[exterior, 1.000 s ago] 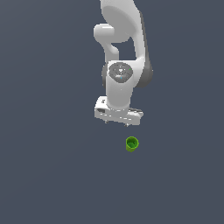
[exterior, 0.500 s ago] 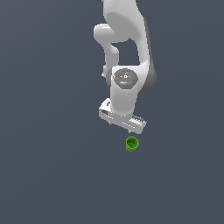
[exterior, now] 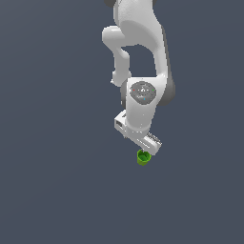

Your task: Pick up the object and move it to a goal position.

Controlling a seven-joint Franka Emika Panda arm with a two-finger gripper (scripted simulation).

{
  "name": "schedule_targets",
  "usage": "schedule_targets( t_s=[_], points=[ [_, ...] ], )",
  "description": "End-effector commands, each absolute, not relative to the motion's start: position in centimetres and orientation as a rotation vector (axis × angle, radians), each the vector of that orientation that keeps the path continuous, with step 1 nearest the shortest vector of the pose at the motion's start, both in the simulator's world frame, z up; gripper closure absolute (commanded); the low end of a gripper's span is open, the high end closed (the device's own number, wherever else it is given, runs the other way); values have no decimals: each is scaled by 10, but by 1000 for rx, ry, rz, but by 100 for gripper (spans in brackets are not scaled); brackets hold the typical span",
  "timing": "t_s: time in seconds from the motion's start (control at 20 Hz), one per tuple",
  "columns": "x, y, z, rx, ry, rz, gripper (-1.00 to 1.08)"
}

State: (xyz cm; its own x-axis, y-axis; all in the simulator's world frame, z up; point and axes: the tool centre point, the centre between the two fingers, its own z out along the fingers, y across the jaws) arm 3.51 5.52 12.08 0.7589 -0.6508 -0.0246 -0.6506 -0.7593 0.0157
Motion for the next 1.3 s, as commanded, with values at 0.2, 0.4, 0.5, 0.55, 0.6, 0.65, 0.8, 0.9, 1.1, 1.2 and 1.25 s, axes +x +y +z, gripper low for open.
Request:
schedule_targets(
  t_s=[0.2,0.4,0.5,0.55,0.6,0.65,0.8,0.9,1.1,1.2,1.25],
  points=[
    [45,67,113,2843,-1324,-33,-92],
    [50,74,108,2775,-1463,-25,-92],
    [53,78,105,2738,-1531,-21,-92],
    [54,80,104,2720,-1565,-20,-92],
    [55,82,103,2702,-1596,-18,-92],
    [57,83,102,2685,-1626,-16,-92],
    [60,88,99,2637,-1703,-11,-92],
    [61,90,97,2610,-1746,-8,-92],
    [64,94,95,2566,-1811,-4,-92],
    [65,96,94,2551,-1833,-2,-92],
    [65,96,93,2545,-1842,-1,-92]
  ],
)
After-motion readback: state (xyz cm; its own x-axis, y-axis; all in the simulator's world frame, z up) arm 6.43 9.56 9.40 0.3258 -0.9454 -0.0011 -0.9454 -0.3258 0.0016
